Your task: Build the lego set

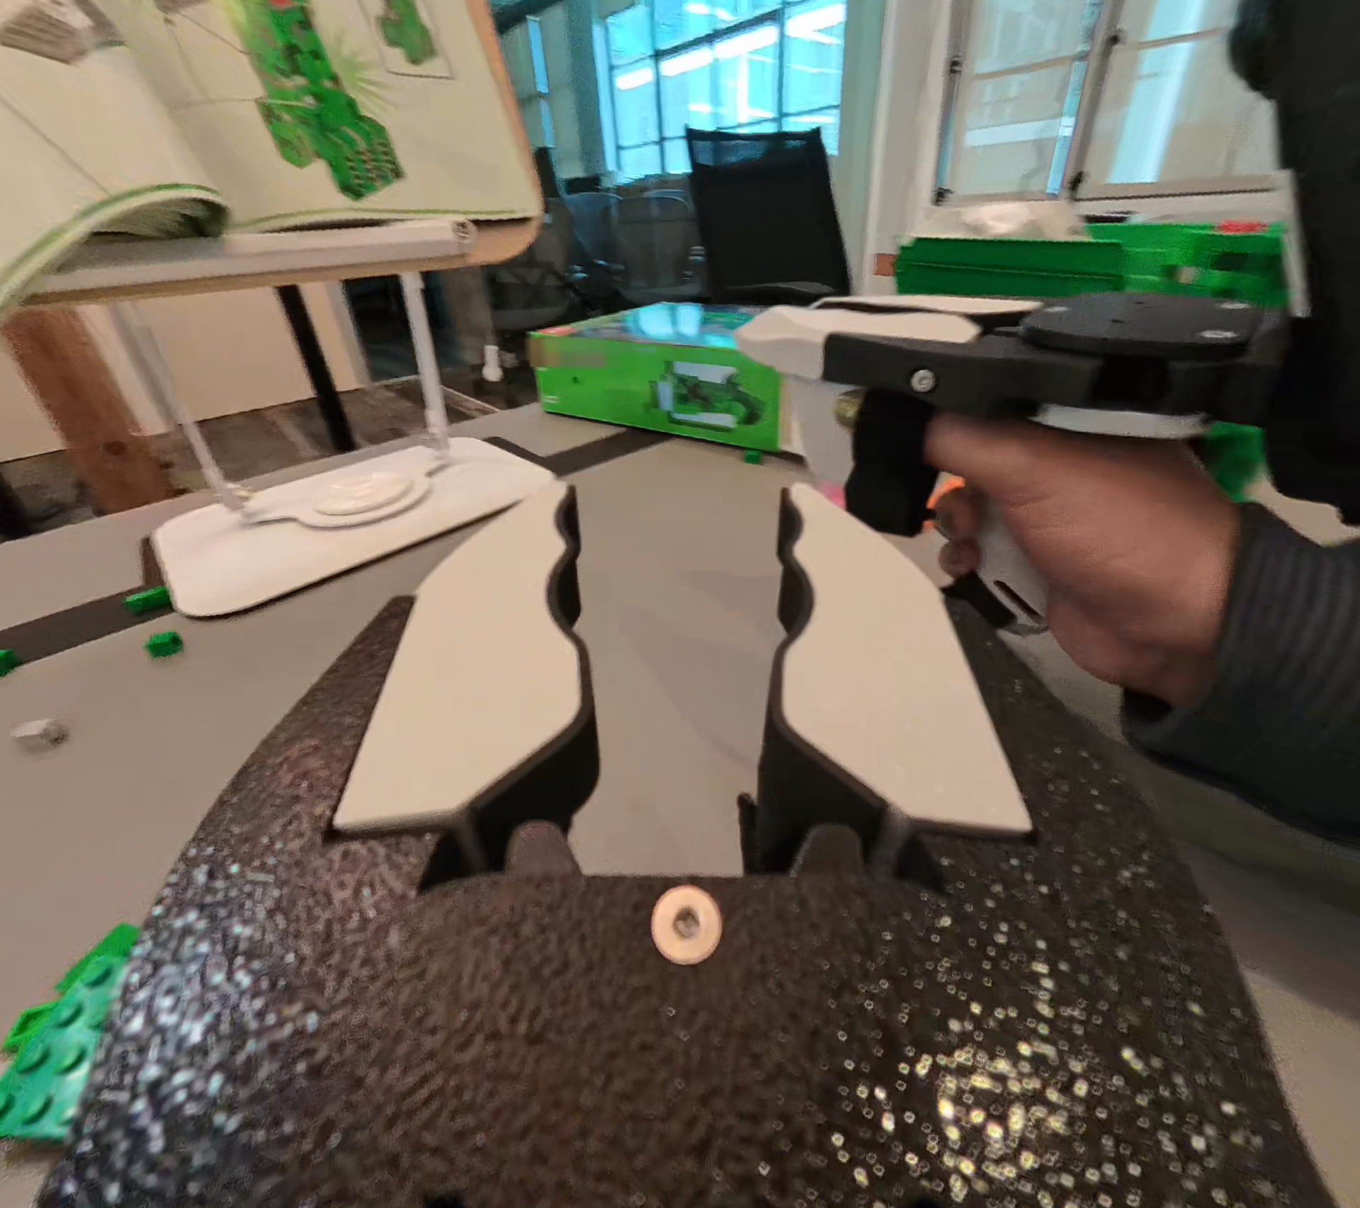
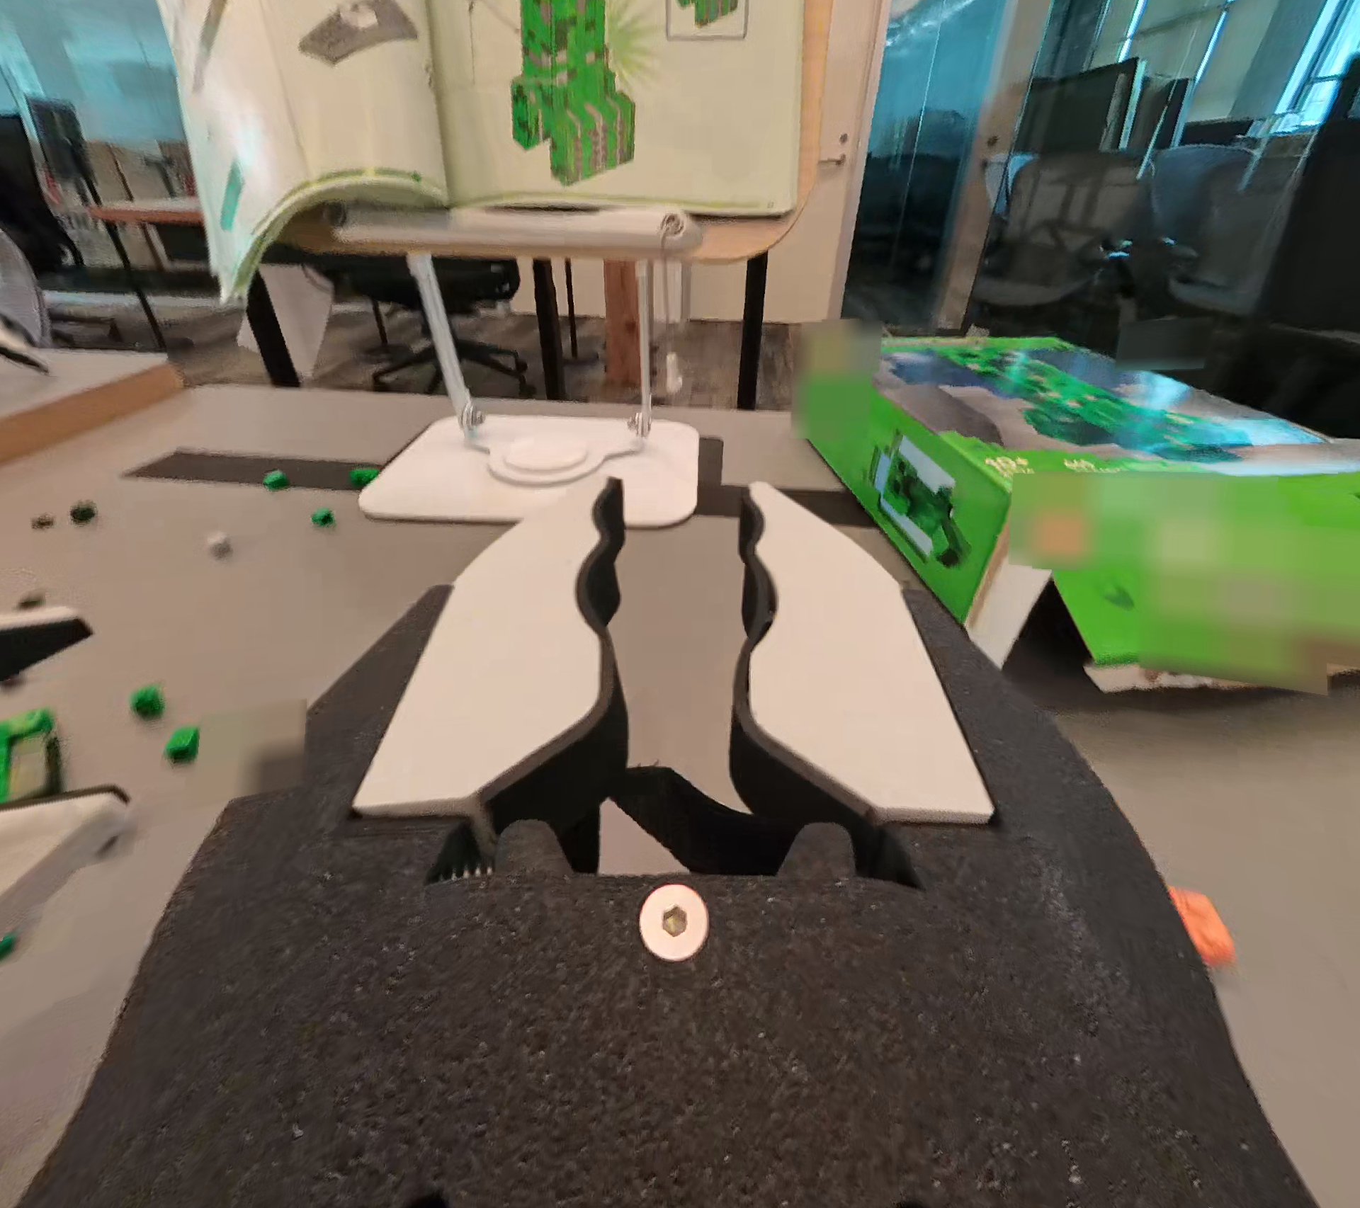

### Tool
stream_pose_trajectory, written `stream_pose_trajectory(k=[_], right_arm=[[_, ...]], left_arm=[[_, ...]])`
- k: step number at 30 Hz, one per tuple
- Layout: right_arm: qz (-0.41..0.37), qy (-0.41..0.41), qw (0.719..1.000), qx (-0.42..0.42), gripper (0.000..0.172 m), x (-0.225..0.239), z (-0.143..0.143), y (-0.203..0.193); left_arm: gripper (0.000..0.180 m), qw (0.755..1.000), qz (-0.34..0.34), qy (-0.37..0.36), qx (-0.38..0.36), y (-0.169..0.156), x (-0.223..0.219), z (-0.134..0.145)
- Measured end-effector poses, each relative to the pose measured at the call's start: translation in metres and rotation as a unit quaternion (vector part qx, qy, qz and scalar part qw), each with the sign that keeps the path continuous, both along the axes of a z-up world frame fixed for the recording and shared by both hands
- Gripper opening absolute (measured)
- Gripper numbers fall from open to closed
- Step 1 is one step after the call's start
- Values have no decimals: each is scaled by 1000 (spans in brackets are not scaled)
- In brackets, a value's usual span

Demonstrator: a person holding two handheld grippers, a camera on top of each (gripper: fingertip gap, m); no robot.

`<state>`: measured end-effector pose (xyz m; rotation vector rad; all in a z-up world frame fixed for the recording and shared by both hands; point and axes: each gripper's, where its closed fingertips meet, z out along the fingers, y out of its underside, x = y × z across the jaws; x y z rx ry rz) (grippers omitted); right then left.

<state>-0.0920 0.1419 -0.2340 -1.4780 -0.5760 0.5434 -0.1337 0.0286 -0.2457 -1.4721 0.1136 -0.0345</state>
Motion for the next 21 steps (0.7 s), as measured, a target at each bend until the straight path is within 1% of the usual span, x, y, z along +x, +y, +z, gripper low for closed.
stream_pose_trajectory(k=[3, 5, 6, 7, 8, 10, 14, 16, 18, 19, 20, 21], right_arm=[[1, 38, 999, 7, 13, -6, 14, 28], [-14, 48, 999, 12, 4, -10, 22, 50], [-18, 50, 998, 16, 0, -11, 26, 57], [-13, 54, 998, 22, 0, -16, 32, 66], [-3, 63, 998, 26, 0, -21, 39, 74], [14, 87, 995, 38, 0, -31, 54, 91], [-15, 129, 988, 83, 0, -39, 83, 124], [-34, 149, 985, 84, 0, -46, 92, 143], [-11, 148, 988, 43, 1, -66, 86, 155], [-3, 146, 989, 19, 5, -75, 78, 160], [-9, 148, 989, 12, 12, -80, 72, 163], [-34, 157, 987, 18, 17, -80, 67, 168]], left_arm=[[41, 998, 62, 2, -7, 26, -14, -2], [36, 996, 91, -21, 3, 45, -22, 0], [27, 993, 110, -33, 15, 54, -28, 3], [0, 988, 143, -49, 29, 62, -39, 6], [0, 984, 166, -58, 42, 68, -46, 10], [0, 980, 168, -63, 83, 80, -47, 22], [0, 980, 179, -20, 84, 105, -51, 25], [0, 981, 172, -12, 88, 111, -54, 28], [0, 981, 170, -24, 93, 110, -58, 31], [0, 980, 170, -36, 99, 109, -59, 33], [0, 979, 171, -47, 103, 107, -61, 34], [0, 979, 170, -54, 103, 107, -62, 35]])
